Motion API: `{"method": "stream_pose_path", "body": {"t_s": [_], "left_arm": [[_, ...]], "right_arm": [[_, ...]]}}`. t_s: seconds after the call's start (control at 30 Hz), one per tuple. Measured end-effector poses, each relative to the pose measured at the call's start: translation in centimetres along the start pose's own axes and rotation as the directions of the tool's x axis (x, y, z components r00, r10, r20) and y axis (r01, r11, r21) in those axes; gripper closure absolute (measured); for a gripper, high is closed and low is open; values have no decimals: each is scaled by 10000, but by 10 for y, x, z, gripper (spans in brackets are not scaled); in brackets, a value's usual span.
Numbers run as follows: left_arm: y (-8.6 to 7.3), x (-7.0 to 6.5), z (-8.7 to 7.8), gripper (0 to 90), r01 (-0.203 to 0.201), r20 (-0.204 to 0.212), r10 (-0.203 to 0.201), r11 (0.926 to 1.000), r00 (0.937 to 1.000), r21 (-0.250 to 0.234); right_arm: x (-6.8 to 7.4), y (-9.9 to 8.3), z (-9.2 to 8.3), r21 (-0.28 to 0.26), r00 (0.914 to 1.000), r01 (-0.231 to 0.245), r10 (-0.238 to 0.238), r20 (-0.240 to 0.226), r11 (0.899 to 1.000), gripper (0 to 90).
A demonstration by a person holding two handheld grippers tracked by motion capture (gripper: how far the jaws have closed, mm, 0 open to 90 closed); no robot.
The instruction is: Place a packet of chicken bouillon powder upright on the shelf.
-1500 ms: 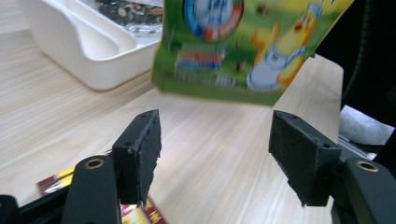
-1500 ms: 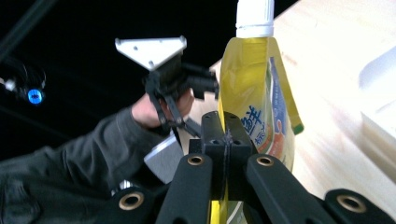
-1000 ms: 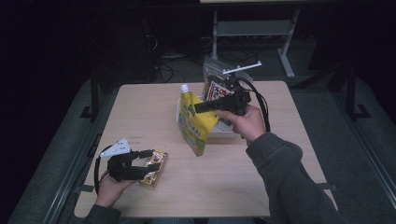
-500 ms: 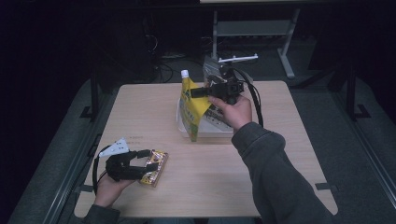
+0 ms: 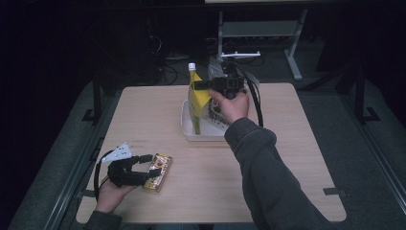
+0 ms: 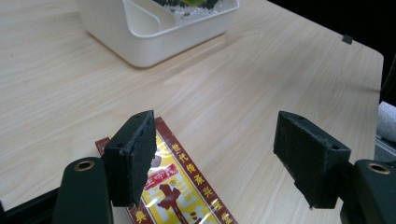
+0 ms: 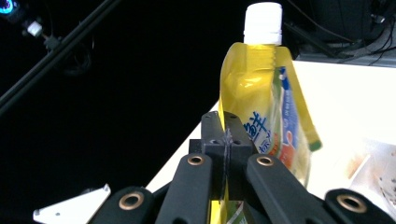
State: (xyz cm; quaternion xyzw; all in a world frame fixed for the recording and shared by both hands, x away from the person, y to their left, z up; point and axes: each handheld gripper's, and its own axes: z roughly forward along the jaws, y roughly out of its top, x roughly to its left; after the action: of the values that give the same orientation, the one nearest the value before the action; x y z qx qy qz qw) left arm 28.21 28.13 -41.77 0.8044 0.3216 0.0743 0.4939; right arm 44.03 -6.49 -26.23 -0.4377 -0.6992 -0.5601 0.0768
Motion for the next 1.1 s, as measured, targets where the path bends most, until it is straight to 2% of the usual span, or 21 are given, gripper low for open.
{"method": "stream_pose_path", "body": {"t_s": [0.1,0.23,0.43,0.8,1.1], "left_arm": [[0,1,0,293,32,-8,-32,10000,10000,8],[0,1,-2,293,20,3,-20,10000,10000,-32],[0,1,-2,289,32,28,-32,10000,10000,-51],[1,0,-2,289,-33,122,33,10000,9999,-71],[2,0,-2,290,-2,195,4,10000,9998,-92]], "right_arm": [[-3,1,4,-193,9998,-170,172,123,9997,897],[-5,2,11,-261,9992,-144,154,378,9996,897],[-4,3,24,-425,9982,-268,290,516,9987,897],[-7,0,45,-230,9962,-284,302,822,9993,896],[-13,-2,54,-147,9956,-219,231,910,9997,896]]}}
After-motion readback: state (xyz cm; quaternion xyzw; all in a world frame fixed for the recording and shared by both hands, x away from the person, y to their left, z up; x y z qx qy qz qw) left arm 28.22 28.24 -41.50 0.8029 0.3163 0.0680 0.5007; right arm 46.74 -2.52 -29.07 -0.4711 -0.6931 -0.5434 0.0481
